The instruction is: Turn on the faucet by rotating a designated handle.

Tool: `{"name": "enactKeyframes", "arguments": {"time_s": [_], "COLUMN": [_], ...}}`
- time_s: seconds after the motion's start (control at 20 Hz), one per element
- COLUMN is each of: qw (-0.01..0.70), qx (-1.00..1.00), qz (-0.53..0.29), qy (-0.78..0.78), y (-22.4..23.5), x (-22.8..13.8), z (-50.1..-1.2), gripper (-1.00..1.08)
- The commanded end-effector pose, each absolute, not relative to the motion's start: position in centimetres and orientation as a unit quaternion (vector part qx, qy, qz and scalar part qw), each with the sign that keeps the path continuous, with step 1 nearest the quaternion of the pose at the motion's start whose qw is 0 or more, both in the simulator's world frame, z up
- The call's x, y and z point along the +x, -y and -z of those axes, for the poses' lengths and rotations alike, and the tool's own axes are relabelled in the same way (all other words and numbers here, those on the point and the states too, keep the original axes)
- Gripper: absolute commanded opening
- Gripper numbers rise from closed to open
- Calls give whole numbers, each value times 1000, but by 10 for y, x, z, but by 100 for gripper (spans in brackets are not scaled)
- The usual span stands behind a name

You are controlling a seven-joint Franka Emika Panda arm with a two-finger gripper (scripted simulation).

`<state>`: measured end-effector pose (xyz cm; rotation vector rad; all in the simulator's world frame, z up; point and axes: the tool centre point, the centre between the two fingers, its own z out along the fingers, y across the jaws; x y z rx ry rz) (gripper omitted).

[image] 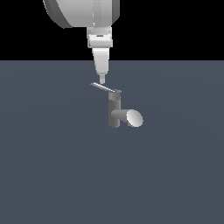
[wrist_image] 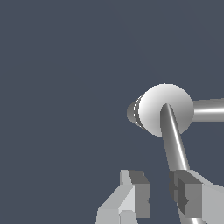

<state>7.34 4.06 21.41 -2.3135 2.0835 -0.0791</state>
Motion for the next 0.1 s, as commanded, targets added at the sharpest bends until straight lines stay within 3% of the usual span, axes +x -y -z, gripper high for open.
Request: {"name": "enactKeyframes", "arguments": {"time_s": [0.0,0.05], "qw": [0,0], "qx": [-759,-759], "qz": [0,0], "qy": [-651,-651], "y": [-76,-76], "x": [65,65], "z": [-182,-182], "gripper": [-100,-100]}}
